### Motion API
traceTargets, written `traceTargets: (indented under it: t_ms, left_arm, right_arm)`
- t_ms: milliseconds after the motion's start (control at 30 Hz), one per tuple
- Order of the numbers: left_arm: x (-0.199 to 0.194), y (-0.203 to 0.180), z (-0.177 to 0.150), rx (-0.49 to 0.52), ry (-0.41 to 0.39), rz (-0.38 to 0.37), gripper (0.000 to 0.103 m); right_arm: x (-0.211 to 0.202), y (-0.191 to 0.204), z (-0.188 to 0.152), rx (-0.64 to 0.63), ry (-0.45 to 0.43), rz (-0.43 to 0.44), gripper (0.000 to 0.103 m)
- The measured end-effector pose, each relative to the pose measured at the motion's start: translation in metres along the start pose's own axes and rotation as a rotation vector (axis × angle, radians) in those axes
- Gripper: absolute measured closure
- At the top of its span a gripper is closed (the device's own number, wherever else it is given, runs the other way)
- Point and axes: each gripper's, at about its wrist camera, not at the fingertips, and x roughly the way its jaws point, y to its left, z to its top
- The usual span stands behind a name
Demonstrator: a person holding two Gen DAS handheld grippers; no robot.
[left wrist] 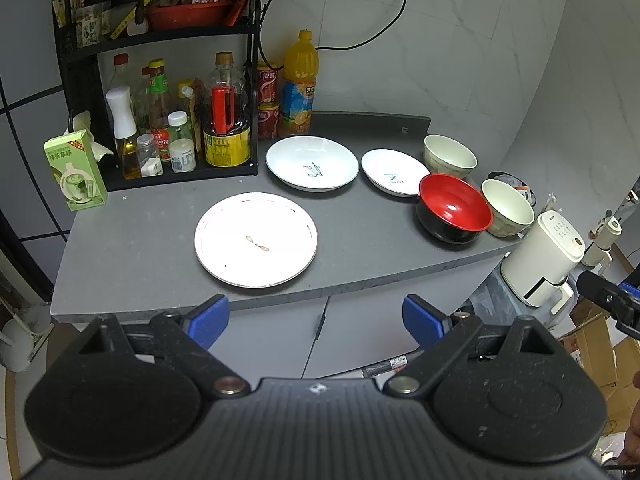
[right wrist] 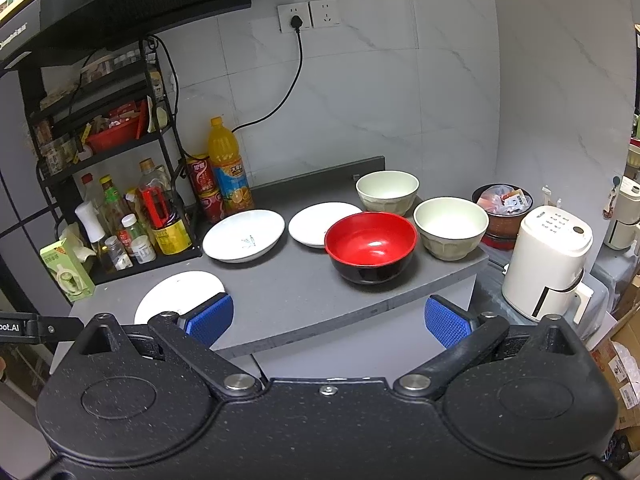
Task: Organize plates and bowls
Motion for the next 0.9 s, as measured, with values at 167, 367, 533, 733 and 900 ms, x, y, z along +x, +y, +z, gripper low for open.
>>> traceTargets:
  t_ms: [167, 367, 533, 733, 900]
  left_arm:
    - [0.000, -0.001, 0.000, 0.006, 0.000, 0.002, 0.011]
    - [-0.001, -0.003, 0.000, -0.001, -0.004, 0.013, 0.011]
    - [-0.001, -0.005, -0.001, -0.009, -0.002, 0.022, 0.011]
    - [-0.003, -0.007, -0.002, -0.009, -0.001, 0.017, 0.011]
    - [-0.006, -0.011, -0.002, -0.009, -0.010, 0.015, 0.011]
  right_arm:
    - [0.000, 0.000, -0.001, 0.005, 0.004, 0.000, 0.000]
    - [-0.001, -0.004, 0.000, 0.010, 0.011, 0.001, 0.000]
    - [-0.001, -0.010, -0.001, 0.009, 0.011, 0.003, 0.000]
    - [-0.004, -0.013, -0.001, 0.004, 0.003, 0.010, 0.000]
    - [-0.004, -0.013, -0.001, 0.002, 0.002, 0.013, 0.000]
